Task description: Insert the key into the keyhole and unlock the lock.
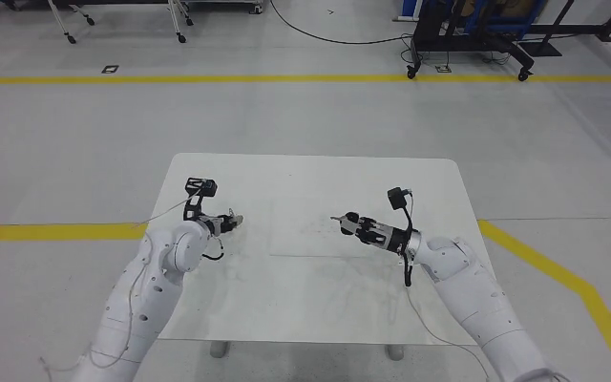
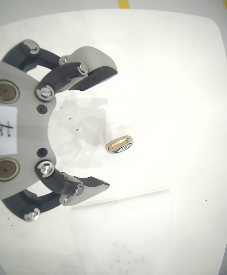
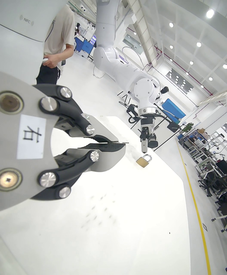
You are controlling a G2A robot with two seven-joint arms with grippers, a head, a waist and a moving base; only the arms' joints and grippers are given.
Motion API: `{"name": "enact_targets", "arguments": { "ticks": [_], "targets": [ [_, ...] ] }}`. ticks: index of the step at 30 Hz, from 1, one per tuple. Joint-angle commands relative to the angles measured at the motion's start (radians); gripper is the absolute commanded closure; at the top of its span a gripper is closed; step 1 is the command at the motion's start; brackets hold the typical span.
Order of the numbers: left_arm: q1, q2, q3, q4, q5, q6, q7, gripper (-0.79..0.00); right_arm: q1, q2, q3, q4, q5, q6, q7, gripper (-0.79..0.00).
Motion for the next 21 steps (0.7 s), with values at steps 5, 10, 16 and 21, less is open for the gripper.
{"name": "enact_targets", "arguments": {
  "ticks": [5, 10, 16, 21],
  "targets": [
    [-0.046, -0.02, 0.054, 0.081, 0.004, 0.045, 0.015, -0.508, 0.0, 0.0, 0.0, 0.0, 0.0, 0.0, 0.0, 0.0],
    [-0.076, -0.034, 0.079, 0.11, 0.004, 0.079, 0.034, -0.354, 0.0, 0.0, 0.0, 0.0, 0.0, 0.0, 0.0, 0.0],
    [-0.099, -0.044, 0.093, 0.125, 0.016, 0.097, 0.043, -0.382, 0.0, 0.0, 0.0, 0.0, 0.0, 0.0, 0.0, 0.0],
    [-0.107, -0.05, 0.101, 0.133, 0.024, 0.101, 0.039, -0.219, 0.0, 0.0, 0.0, 0.0, 0.0, 0.0, 0.0, 0.0]
  ]
}}
